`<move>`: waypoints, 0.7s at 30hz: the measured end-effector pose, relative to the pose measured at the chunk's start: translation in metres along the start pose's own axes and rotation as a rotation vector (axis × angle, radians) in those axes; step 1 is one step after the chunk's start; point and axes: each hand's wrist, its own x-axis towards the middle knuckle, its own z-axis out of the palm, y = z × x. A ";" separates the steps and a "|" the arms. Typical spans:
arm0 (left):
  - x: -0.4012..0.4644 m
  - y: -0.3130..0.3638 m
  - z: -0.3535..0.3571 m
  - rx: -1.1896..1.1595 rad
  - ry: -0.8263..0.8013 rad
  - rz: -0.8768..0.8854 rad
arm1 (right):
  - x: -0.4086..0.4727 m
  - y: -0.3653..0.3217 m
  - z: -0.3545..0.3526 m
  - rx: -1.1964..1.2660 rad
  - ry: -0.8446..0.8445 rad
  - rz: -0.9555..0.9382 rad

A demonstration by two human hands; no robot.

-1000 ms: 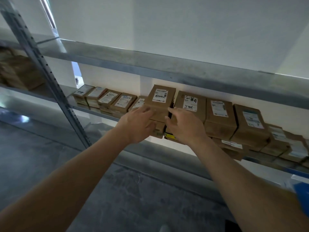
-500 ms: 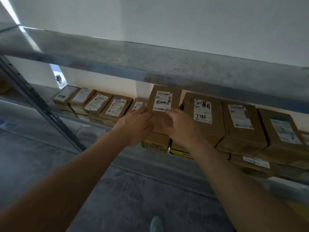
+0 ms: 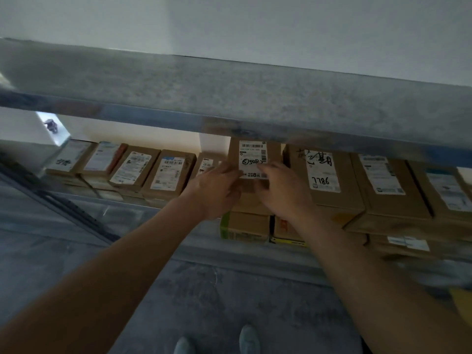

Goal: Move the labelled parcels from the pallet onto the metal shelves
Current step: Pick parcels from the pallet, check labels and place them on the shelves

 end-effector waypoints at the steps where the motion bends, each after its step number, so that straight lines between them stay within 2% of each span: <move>1: 0.002 -0.004 0.001 -0.005 -0.007 0.009 | 0.001 -0.001 0.002 0.001 0.002 0.012; 10: 0.017 -0.028 0.009 -0.159 -0.074 0.038 | 0.004 -0.012 0.013 0.026 0.048 0.095; 15: 0.014 -0.024 0.007 -0.192 -0.054 0.077 | -0.002 -0.010 0.009 0.014 0.092 0.159; 21: 0.018 -0.024 0.015 -0.243 -0.034 0.022 | -0.008 -0.007 0.016 0.063 0.029 0.218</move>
